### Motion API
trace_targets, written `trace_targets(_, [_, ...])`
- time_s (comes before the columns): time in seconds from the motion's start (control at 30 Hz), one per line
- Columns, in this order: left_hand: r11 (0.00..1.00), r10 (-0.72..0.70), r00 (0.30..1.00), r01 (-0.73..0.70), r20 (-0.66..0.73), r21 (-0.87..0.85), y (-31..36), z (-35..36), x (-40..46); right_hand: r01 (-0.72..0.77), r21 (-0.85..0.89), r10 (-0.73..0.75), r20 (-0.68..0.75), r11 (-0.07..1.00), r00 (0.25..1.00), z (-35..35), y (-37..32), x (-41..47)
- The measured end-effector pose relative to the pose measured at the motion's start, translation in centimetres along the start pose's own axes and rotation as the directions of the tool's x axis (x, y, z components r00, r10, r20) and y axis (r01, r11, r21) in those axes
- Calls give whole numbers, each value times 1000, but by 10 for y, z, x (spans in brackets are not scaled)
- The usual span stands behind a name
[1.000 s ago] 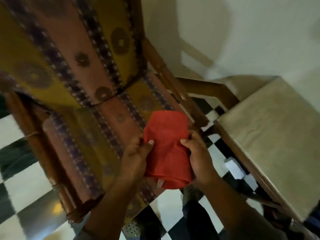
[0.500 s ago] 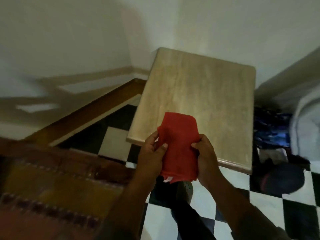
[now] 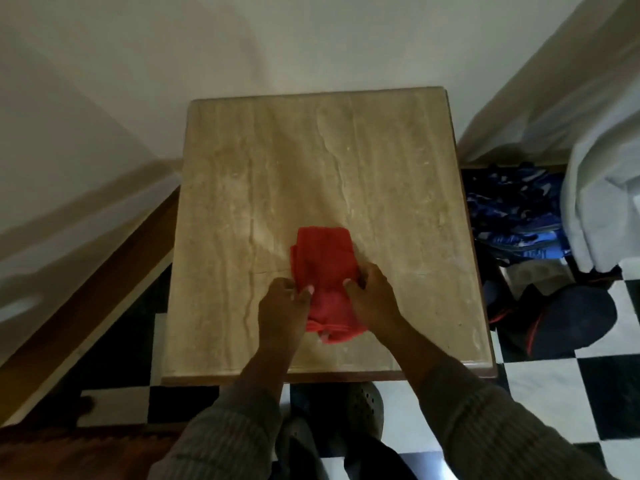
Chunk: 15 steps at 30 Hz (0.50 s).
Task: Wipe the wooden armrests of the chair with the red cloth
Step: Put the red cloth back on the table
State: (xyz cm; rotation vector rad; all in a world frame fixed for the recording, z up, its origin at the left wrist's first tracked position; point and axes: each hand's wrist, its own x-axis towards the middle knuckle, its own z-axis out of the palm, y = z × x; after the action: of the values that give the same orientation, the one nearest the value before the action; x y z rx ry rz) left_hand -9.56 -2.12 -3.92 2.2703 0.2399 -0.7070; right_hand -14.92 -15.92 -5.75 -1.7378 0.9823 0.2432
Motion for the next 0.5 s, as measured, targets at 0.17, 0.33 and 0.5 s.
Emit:
trace_targets(0.17, [973,38,998,-26,-47,228,-23,11,6,26,-139,-42,-115,990,993,3,21,0])
trace_targets(0.33, [978,-50,996,34,76,204,-28,6,4,-31,-122,13,-148,992,989,5,25,-7])
trace_targets(0.5, [981,-143,973,115,183,156,-32,8,11,-67,-111,43,-209,992,977,10,29,-9])
